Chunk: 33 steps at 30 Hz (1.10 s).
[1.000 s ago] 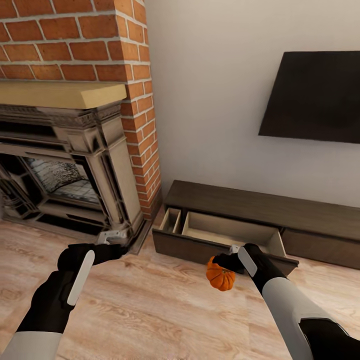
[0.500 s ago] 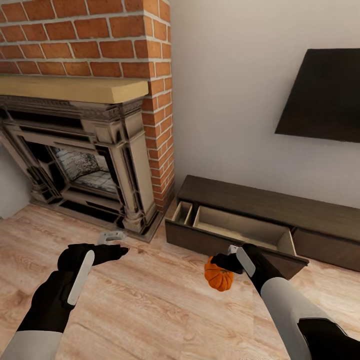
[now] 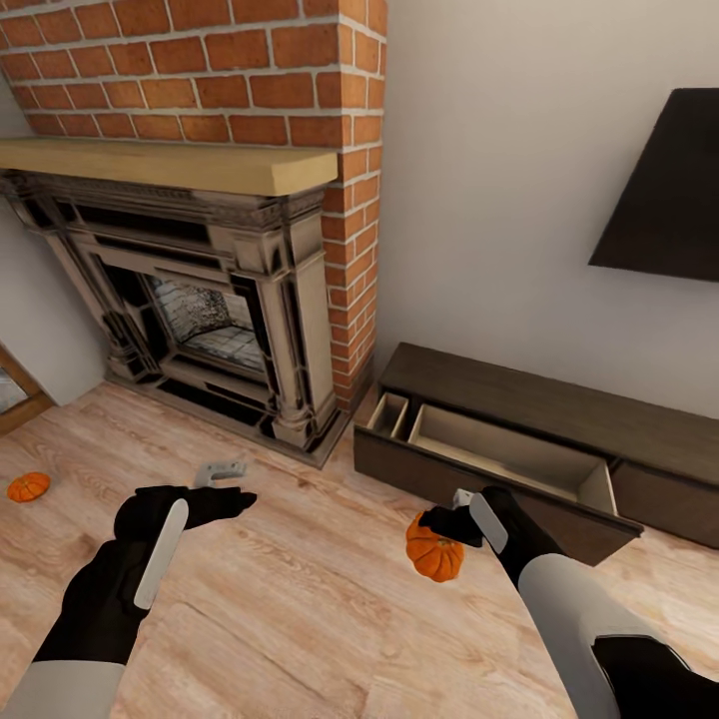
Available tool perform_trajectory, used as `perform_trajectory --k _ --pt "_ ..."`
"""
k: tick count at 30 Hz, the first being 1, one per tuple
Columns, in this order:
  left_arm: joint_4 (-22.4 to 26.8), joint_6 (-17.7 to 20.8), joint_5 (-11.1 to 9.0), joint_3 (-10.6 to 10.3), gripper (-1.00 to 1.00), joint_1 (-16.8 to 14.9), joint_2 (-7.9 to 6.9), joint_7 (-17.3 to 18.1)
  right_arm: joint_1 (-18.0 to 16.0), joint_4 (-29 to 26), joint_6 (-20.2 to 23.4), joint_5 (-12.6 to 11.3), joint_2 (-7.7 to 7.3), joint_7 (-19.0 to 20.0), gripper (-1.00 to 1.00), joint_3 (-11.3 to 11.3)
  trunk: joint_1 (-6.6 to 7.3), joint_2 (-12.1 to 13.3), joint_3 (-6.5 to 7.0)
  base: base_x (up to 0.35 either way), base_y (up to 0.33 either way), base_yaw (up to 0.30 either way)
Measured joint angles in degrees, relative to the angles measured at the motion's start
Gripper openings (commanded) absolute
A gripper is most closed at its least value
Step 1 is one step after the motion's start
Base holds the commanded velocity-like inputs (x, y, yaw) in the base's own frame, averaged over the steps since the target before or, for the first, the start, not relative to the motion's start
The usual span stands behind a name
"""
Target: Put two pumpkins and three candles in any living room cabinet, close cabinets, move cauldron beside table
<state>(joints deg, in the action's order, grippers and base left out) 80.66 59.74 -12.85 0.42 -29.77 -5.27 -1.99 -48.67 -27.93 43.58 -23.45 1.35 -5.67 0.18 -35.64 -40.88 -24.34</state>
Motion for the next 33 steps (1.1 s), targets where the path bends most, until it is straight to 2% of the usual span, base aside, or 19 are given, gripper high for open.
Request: perform_trajectory --k 6,10,13,33 --pt "-0.2 0.0 0.0 0.0 1.00 0.0 0.08 0.0 0.0 0.0 0.0 -0.2 0.67 -0.1 -1.00 0.2 0.02 0.0 -0.44 0.101 0.077 0.195" --pt "-0.3 0.0 0.0 0.0 1.00 0.0 0.09 0.0 0.0 0.0 0.0 0.0 0.97 -0.1 -1.00 2.2 0.01 0.0 -0.73 0.089 0.084 0.199" --pt "-0.2 0.0 0.0 0.0 1.00 0.0 0.09 0.0 0.0 0.0 0.0 0.1 1.03 -0.1 -1.00 2.9 0.00 0.0 -0.94 0.025 0.024 0.200" --pt "-0.4 0.0 0.0 0.0 1.00 -0.1 0.09 0.0 0.0 0.0 0.0 0.1 1.05 -0.1 -1.00 3.2 0.00 0.0 -2.37 0.002 0.002 0.200"
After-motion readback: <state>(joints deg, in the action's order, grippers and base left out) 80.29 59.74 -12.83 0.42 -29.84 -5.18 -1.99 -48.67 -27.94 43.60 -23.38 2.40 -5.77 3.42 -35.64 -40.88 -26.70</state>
